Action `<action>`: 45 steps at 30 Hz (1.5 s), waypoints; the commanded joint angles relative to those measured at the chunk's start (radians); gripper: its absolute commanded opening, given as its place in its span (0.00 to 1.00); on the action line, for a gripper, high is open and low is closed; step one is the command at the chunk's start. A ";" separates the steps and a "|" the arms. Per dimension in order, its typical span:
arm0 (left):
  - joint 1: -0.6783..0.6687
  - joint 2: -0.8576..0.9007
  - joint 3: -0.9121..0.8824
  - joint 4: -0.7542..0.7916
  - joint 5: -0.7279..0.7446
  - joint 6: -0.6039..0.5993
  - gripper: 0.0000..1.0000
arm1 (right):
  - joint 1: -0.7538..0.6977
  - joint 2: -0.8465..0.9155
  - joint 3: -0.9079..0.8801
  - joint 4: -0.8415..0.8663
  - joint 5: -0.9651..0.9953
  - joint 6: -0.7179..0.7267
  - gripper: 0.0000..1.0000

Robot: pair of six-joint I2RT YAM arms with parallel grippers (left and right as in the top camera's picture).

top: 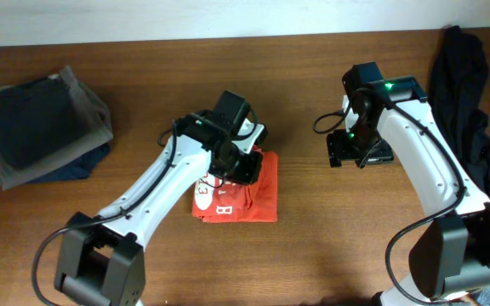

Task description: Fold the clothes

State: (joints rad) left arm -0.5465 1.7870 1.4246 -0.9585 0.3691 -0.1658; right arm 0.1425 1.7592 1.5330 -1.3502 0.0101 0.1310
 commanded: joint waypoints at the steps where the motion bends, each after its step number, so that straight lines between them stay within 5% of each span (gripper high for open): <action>1: -0.026 0.011 0.017 0.004 0.004 -0.006 0.22 | -0.006 -0.002 -0.010 -0.001 -0.006 0.000 0.76; 3: -0.034 0.021 0.017 0.004 0.006 -0.006 0.39 | -0.006 -0.002 -0.010 -0.001 -0.006 0.000 0.76; 9: -0.029 0.019 0.044 -0.003 0.008 0.045 0.44 | -0.006 -0.002 -0.010 0.000 -0.005 0.000 0.76; 18: 0.087 0.018 0.136 -0.019 -0.126 0.059 0.42 | -0.005 -0.002 -0.010 0.000 -0.068 -0.066 0.76; 24: 0.143 0.048 0.128 -0.077 -0.176 0.075 0.25 | 0.014 -0.002 -0.013 0.000 -0.493 -0.326 0.47; 30: 0.145 0.123 0.126 -0.079 -0.285 0.091 0.25 | 0.095 -0.002 -0.048 0.076 -0.634 -0.341 0.45; 45: 0.183 0.292 0.126 -0.054 -0.288 0.088 0.23 | 0.323 0.096 -0.073 0.341 -0.522 -0.267 0.43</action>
State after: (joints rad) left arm -0.3698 2.0567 1.5471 -1.0233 0.0963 -0.0937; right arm 0.4477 1.8133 1.4693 -1.0313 -0.5400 -0.1593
